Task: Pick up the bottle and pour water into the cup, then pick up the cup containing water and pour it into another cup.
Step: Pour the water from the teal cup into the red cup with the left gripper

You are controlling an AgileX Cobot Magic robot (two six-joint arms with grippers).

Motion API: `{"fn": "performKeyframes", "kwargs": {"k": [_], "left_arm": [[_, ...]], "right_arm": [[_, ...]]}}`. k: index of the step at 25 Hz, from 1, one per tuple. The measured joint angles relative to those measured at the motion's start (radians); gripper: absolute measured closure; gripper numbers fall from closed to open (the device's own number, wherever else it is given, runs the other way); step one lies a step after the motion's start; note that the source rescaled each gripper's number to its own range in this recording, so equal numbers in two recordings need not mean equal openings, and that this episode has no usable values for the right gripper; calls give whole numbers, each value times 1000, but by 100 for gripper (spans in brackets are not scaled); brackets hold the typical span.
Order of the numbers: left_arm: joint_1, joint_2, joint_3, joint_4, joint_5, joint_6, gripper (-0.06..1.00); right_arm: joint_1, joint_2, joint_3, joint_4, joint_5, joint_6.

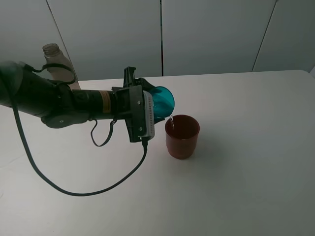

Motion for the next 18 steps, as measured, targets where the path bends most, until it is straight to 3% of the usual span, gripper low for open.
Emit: {"fn": "performKeyframes", "kwargs": {"k": [3, 18], "left_arm": [[-22, 0, -20, -12, 59, 7, 87], [-33, 0, -45, -29, 119, 46, 87]], "right_arm": [[0, 0, 0, 0, 0, -7], [0, 0, 0, 0, 0, 0]]}}
